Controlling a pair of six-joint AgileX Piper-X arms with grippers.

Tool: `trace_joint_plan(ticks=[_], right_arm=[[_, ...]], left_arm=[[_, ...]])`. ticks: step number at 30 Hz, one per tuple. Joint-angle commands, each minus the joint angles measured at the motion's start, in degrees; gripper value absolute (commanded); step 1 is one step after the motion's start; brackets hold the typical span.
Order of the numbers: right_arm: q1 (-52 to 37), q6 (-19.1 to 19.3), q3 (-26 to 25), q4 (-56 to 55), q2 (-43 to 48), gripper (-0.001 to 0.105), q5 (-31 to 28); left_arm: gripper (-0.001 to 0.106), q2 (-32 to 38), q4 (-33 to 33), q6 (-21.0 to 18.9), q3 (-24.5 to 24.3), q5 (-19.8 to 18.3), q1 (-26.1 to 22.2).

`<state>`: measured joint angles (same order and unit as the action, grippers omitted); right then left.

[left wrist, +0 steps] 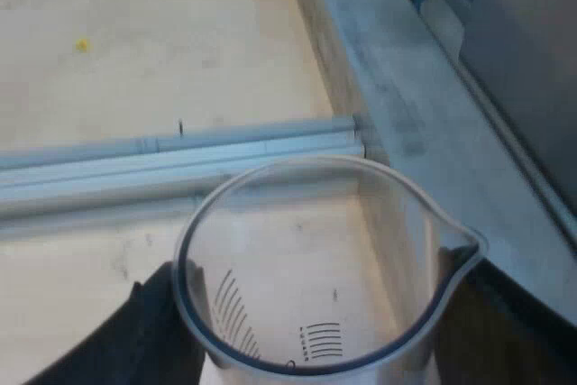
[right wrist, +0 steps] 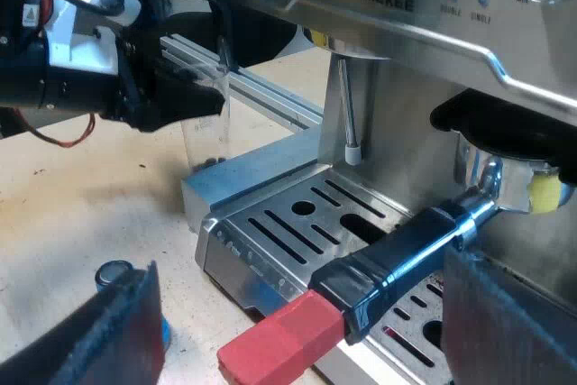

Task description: Pour the beans into the coffee machine

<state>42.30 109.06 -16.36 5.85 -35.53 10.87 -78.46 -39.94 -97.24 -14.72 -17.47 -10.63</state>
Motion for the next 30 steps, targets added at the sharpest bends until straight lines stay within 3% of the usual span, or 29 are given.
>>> trace_joint_plan(ticks=[1, 7, 9, 13, 17, 19, 20, 23, 30], right_arm=[[0.1, 0.1, -0.2, 0.8, 0.4, 0.067, -0.3], [0.1, 0.1, -0.2, 0.8, 0.4, 0.067, -0.9], [0.1, 0.1, -0.2, 0.8, 0.4, 0.067, -0.9], [0.1, -0.6, -0.2, 0.8, 0.4, 0.067, -0.9], [0.1, -11.2, -0.2, 0.8, 0.4, 0.067, -0.8], [0.1, -13.1, -0.2, 0.8, 0.4, 0.067, -0.8], [0.1, -13.1, -0.2, 0.8, 0.4, 0.067, -0.8], [0.1, -13.1, -0.2, 0.8, 0.4, 0.067, -0.8], [0.1, -12.8, -0.2, 2.1, 0.4, 0.067, -3.5]], left_arm=[[0.021, 3.3, 0.0, -0.6, -0.3, -0.8, 0.0], [0.021, 8.7, 6.7, -0.6, -0.3, -0.8, 0.0], [0.021, 13.6, 13.0, -0.6, -0.3, -0.8, 0.0], [0.021, 19.2, 17.2, -0.6, -0.3, -0.8, 0.0], [0.021, 24.6, 21.9, -0.6, -0.3, -0.8, 0.0], [0.021, 25.3, 23.0, -0.6, -0.3, -0.8, 0.0], [0.021, 31.7, 34.0, -0.6, -2.4, -0.8, 0.0], [0.021, 36.4, 42.8, -0.1, -5.5, -0.8, 0.0], [0.021, 42.3, 53.6, 0.2, -12.3, -0.5, 0.0]])
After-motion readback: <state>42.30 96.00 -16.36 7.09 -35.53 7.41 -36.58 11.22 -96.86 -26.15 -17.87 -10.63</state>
